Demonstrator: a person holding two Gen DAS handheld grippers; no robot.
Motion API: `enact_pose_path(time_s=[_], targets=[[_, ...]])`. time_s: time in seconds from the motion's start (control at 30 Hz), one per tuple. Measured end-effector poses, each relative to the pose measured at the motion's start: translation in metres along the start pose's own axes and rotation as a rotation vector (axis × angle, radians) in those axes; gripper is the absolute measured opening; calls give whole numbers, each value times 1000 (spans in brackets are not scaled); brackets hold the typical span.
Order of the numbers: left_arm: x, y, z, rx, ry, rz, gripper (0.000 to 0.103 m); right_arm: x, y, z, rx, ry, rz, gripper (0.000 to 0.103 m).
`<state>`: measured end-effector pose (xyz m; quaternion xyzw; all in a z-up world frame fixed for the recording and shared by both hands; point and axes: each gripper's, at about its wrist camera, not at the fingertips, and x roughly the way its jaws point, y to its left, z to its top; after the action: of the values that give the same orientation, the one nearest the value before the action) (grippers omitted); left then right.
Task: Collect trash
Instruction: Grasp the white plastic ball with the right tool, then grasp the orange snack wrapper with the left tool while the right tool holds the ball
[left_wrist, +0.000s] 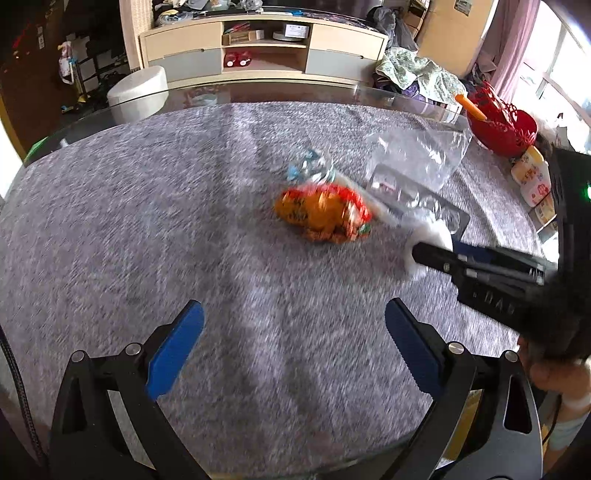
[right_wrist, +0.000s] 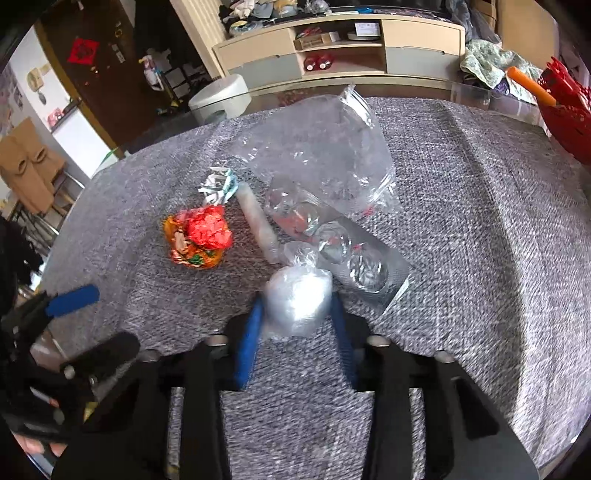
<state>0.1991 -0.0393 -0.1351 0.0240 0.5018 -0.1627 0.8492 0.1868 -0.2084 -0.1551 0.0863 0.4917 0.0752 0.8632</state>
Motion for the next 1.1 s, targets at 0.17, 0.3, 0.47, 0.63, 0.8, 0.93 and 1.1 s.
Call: enact_pose_path(time_s=[0.17, 0.3, 0.47, 0.63, 0.8, 0.93, 1.1], targets=[[19, -1, 23, -15, 4, -10, 93, 0, -8, 4, 8, -1, 1, 26], [34, 0, 38, -34, 15, -27, 93, 0, -11, 6, 18, -1, 17, 26], [47, -2, 52, -30, 17, -38, 93, -1, -14, 6, 25, -3, 35, 26], [60, -6, 60, -14, 20, -53, 89, -1, -17, 6, 36, -7, 43, 26], [63, -11, 57, 19, 5, -53, 65, -6, -23, 1, 40, -6, 35, 26], [53, -13, 52, 15, 2, -65, 51, -17, -22, -6, 42, -12, 27, 26], [23, -16, 39, 19, -38, -66, 51, -40, -19, -17, 36, -30, 16, 26]])
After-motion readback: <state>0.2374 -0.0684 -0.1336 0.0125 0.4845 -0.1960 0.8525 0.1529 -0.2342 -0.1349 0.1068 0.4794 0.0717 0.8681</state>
